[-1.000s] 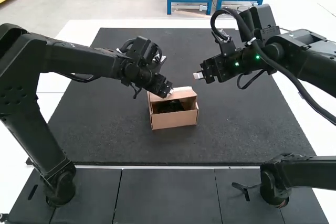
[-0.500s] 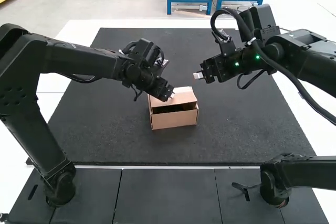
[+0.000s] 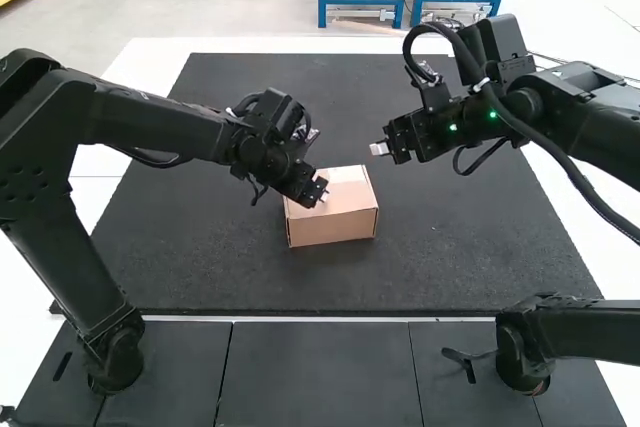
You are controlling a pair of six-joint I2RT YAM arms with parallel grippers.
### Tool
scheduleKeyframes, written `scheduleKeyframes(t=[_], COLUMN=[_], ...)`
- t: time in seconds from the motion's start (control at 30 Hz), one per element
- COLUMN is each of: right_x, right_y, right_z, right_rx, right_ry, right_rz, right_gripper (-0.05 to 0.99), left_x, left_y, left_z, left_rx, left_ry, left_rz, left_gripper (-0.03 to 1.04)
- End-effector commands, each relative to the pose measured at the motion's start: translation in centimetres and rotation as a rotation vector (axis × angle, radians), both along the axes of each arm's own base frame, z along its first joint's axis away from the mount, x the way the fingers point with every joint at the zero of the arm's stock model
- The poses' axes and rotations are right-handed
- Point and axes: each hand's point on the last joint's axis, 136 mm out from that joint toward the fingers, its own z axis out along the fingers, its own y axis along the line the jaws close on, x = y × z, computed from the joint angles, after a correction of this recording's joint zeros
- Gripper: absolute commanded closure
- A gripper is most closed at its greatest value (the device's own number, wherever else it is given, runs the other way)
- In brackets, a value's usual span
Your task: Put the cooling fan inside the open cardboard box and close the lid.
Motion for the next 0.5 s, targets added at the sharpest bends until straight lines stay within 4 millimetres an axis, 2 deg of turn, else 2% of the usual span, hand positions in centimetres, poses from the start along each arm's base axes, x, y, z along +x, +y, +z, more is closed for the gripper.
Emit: scheduleKeyframes(t=[0.0, 0.23, 0.47], right_x=[-0.16, -0.38, -0.6], right_y=[-0.17, -0.3, -0.43], right_z=[0.82, 0.63, 0.01], right_rx=[0.028, 0.026, 0.02], right_ry=[-0.01, -0.009, 0.002], right_rz=[-0.008, -0.007, -0.007], right_gripper=[0.04, 0.04, 0.04], left_x=[-1.18, -1.71, -1.8], left_y=[-0.64, -1.33, -1.13], left_z=[-0.7, -1.4, -1.38], left_rx=[-0.006, -0.015, -0.008], left_ry=[0.021, 0.011, 0.019], left_rz=[-0.025, -0.046, -0.042], left_gripper=[0.05, 0.05, 0.05])
